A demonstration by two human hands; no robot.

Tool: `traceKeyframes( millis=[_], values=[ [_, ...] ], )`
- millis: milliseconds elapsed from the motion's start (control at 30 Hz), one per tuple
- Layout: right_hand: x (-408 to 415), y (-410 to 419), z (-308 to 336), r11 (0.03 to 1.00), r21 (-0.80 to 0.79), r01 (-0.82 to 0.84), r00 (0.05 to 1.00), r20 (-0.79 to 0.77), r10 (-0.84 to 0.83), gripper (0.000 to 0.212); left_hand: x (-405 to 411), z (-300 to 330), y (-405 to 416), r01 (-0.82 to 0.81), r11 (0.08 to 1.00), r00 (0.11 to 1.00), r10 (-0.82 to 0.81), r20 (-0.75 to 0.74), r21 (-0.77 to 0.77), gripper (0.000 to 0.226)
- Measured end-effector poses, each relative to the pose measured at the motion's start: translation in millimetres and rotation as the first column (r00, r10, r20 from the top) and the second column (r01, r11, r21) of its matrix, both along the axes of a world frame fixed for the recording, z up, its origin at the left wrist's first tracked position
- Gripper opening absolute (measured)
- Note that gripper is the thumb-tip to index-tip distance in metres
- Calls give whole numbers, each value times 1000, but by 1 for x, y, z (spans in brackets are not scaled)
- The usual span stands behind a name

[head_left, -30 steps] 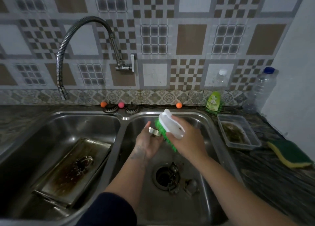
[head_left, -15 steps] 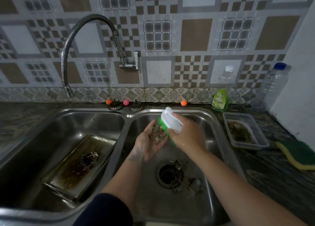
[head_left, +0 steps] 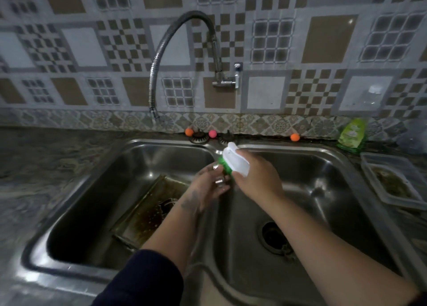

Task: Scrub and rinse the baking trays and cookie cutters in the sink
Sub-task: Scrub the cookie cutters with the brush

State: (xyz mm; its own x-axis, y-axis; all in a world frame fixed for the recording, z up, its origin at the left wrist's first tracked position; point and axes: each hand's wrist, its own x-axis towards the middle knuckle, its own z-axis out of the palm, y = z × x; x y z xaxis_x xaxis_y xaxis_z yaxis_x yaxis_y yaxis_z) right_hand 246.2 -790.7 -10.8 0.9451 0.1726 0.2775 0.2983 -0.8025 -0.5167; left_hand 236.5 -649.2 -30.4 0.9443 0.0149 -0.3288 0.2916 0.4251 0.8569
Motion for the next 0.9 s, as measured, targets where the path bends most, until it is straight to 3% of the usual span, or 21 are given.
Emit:
traceKeyframes(
  millis=[100, 133, 200, 267, 467, 767, 900],
  values=[
    [3, 31, -11, 999, -45, 20, 997, -74, -24, 61, -2, -21, 47, -156, 939, 988, 142, 66, 306, 30],
    [1, 41, -17, 998, -61, 11, 995, -94, -17, 60, -2, -31, 65, -205, 859, 979, 174, 110, 469, 35],
    [-3, 57, -31, 995, -100, 10, 992, -122, -23, 60, -4, -51, 101, -161, 579, 987, 89, 135, 799, 36],
    [-5, 66, -42, 994, -103, 29, 990, -134, -43, 60, -9, -64, 127, -71, 367, 997, 36, 62, 927, 38],
    [-5, 81, -55, 994, -68, 90, 991, -96, -96, 60, -15, -96, 176, 118, 208, 989, 58, -133, 971, 56],
    [-3, 90, -55, 991, -48, 127, 990, -53, -130, 61, -21, -110, 193, 256, 168, 964, 28, -265, 952, 63],
    [-4, 91, -53, 989, -53, 136, 987, -76, -140, 62, -20, -99, 187, 290, 99, 956, 12, -293, 952, 65]
  ],
)
